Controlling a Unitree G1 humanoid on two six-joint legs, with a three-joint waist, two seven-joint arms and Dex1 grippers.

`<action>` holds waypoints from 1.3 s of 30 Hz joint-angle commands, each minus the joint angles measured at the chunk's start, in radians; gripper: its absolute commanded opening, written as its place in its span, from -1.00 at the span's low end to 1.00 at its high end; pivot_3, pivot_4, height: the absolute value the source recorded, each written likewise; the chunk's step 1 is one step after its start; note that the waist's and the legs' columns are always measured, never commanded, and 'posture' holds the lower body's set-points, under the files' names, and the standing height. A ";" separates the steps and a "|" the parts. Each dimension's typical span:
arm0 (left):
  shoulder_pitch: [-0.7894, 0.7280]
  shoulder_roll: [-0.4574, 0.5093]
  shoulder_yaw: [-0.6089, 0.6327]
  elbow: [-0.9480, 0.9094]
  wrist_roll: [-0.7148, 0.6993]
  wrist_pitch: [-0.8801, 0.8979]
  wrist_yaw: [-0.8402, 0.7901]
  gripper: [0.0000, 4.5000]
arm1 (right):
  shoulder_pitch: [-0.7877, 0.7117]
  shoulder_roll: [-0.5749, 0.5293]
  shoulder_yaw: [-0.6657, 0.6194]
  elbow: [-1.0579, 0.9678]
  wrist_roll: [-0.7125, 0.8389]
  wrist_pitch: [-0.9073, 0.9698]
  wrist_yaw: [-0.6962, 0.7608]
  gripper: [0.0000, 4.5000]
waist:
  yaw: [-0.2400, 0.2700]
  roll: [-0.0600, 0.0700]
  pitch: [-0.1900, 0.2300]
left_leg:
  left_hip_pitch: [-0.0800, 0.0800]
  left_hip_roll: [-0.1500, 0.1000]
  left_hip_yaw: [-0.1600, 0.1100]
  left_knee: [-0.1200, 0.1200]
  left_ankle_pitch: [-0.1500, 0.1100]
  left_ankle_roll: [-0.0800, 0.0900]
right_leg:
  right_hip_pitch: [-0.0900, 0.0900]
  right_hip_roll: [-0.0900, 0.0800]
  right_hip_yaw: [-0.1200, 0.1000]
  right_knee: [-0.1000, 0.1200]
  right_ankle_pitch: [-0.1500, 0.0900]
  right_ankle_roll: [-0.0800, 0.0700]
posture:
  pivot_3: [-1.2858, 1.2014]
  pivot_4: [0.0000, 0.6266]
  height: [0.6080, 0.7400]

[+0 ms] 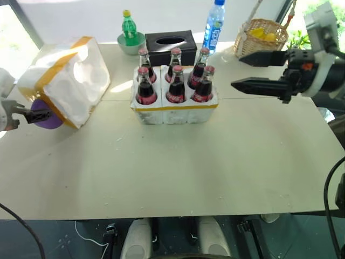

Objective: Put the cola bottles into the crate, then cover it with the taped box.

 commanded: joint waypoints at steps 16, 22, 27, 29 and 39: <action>-0.404 -0.101 -0.372 0.483 0.314 -0.169 -0.277 -0.78 | 0.061 -0.036 -0.139 -0.135 0.111 0.021 -0.125 1.00 | -0.001 -0.002 0.000 | -0.004 0.000 0.003 0.001 0.002 -0.003 | -0.003 0.002 0.000 0.001 0.000 0.000 | 0.03 -0.52 1.00; -0.455 -0.124 -0.318 0.506 0.361 -0.225 -0.227 -0.88 | 0.073 -0.071 -0.142 -0.113 0.132 0.030 -0.104 1.00 | 0.003 -0.003 0.000 | -0.004 0.000 0.002 0.002 0.002 -0.003 | -0.003 0.002 0.000 0.001 0.000 0.000 | 0.03 -0.52 1.00; -0.428 -0.105 -0.253 0.368 0.362 -0.324 -0.210 -0.88 | 0.066 -0.089 -0.127 -0.085 0.097 -0.003 -0.121 1.00 | 0.000 -0.004 0.000 | -0.004 0.000 0.002 0.002 0.002 -0.003 | -0.003 0.002 0.000 0.001 0.000 0.000 | 0.03 -0.52 1.00; -0.419 -0.110 -0.218 0.302 0.359 -0.357 -0.187 -0.88 | 0.068 -0.094 -0.125 -0.071 0.088 -0.012 -0.124 1.00 | 0.001 -0.004 0.000 | -0.004 0.000 0.001 0.002 0.002 -0.003 | -0.003 0.001 0.000 0.001 0.000 0.000 | 0.03 -0.52 1.00; -0.425 -0.237 -0.215 0.142 0.510 -0.916 -0.015 -0.88 | 0.133 -0.090 -0.138 -0.058 0.076 -0.016 -0.143 1.00 | 0.013 -0.005 0.000 | -0.004 0.000 0.003 0.003 0.002 -0.003 | -0.003 0.001 0.000 0.001 0.000 0.001 | 0.03 -0.52 1.00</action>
